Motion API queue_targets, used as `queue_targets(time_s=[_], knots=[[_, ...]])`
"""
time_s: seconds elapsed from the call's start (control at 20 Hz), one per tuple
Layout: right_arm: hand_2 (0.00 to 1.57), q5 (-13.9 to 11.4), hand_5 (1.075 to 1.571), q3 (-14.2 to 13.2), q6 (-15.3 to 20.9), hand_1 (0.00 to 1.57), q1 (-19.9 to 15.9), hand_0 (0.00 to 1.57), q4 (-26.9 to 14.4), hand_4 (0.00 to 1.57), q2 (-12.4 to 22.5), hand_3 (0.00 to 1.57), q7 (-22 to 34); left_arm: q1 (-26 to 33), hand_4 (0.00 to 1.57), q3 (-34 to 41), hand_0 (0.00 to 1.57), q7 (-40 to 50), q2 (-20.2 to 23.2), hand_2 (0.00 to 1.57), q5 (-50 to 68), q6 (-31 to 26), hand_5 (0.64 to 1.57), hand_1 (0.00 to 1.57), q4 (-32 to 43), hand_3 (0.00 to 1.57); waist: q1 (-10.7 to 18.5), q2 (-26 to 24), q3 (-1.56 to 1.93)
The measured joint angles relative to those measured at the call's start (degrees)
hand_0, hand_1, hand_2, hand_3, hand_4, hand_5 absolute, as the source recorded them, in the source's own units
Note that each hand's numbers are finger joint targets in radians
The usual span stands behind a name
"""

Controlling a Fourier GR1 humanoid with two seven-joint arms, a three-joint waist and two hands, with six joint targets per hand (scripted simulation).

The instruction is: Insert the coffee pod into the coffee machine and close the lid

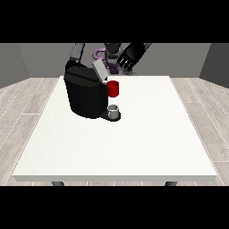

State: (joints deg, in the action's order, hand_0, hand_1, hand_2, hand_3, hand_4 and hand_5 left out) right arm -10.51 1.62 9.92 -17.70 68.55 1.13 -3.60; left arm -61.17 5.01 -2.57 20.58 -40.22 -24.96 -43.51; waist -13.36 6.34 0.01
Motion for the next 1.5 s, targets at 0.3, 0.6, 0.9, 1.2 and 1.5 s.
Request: queue_targets(time_s=[0.3, 0.6, 0.9, 1.2, 1.5], knots=[[0.0, 0.18, 1.571, -0.26, -1.05, 0.0, -3.11, 0.0, 4.29, 0.04, 1.4, 0.0, 3.37, -3.22, 0.48, 1.42, 1.22, 0.03, 2.59, 1.28, -0.68, 0.94, 1.571, 1.22, 2.1, 1.23, -3.12, 3.06, -0.01], [0.0, 0.41, 1.571, -1.83, -0.16, 0.0, -6.5, 0.0, 5.47, 0.0, 1.9, 0.0, 4.59, -7.14, 0.49, 2.27, 1.2, 0.15, 4.01, 1.29, -0.81, 0.47, 1.571, 1.2, 3.47, 1.25, -3.89, 6.75, -0.01], [0.0, 0.83, 1.571, -2.66, -0.73, 0.0, -8.32, 0.0, 6.99, 0.12, 2.94, 0.0, 6.18, -8.95, 0.46, 2.65, 1.2, -0.91, 5.62, 1.26, -1.34, 0.49, 1.571, 1.2, 5.13, 1.23, -5.05, 9.13, 0.0], [0.0, 0.76, 1.571, -3.31, -0.25, 0.0, -7.07, 0.0, 6.21, 0.16, 3.07, 0.0, 5.68, -8.58, 0.43, 2.0, 1.21, -1.25, 4.26, 1.25, -1.83, 0.8, 1.571, 1.21, 5.7, 1.22, -4.32, 9.37, 0.0], [0.0, 0.6, 1.571, -3.99, 0.91, 0.0, -7.56, 0.0, 4.98, 0.0, 2.63, 0.0, 4.34, -9.85, 0.42, 1.86, 1.17, -1.44, 3.45, 1.24, -2.01, 0.74, 1.571, 1.17, 5.92, 1.2, -3.51, 10.45, 0.0]])
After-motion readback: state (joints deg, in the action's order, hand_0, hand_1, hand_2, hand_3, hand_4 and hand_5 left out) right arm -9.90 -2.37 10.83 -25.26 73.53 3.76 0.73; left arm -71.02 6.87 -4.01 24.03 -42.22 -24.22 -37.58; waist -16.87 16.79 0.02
